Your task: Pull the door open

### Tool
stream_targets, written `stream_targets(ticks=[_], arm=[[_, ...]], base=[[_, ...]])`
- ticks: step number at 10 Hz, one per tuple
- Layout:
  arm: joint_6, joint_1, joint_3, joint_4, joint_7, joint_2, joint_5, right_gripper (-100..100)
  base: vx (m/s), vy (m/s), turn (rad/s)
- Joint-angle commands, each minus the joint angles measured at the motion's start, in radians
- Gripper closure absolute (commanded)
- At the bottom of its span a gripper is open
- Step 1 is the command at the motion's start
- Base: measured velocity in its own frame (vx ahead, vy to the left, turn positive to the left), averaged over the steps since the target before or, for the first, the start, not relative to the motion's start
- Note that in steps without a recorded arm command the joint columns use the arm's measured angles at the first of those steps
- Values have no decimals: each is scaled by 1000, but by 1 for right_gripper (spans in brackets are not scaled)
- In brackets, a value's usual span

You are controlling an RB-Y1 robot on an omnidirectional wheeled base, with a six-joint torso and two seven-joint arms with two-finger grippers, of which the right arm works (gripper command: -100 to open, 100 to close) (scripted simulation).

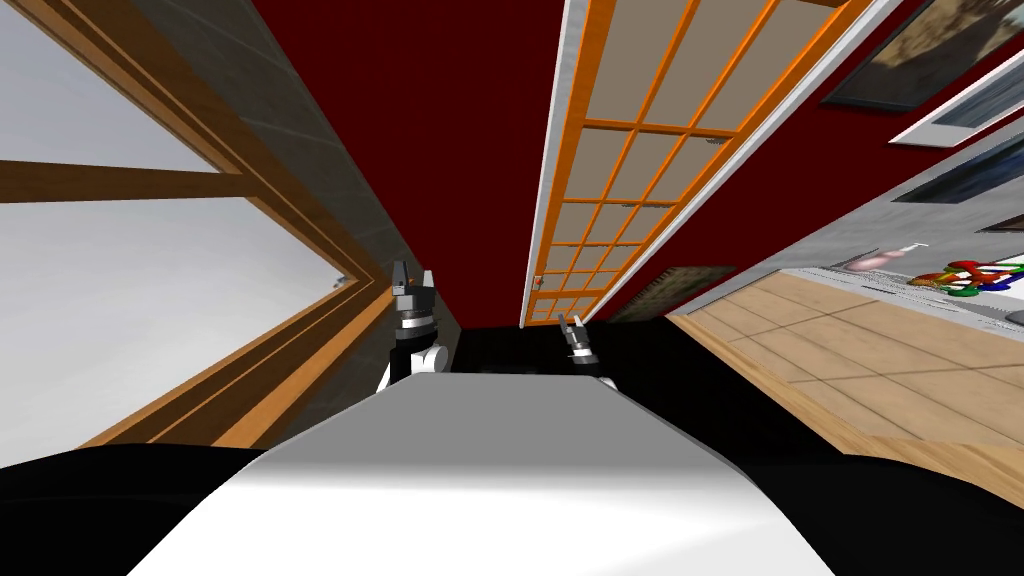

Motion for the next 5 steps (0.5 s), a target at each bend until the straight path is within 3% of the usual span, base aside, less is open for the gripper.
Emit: stream_targets(ticks=[1, 5], arm=[[-21, -4, -10, 42, 38, 7, 23, -100], [-60, -12, -29, 118, 103, 20, 62, -100]], base=[[158, 68, -12], [127, 51, -11]])
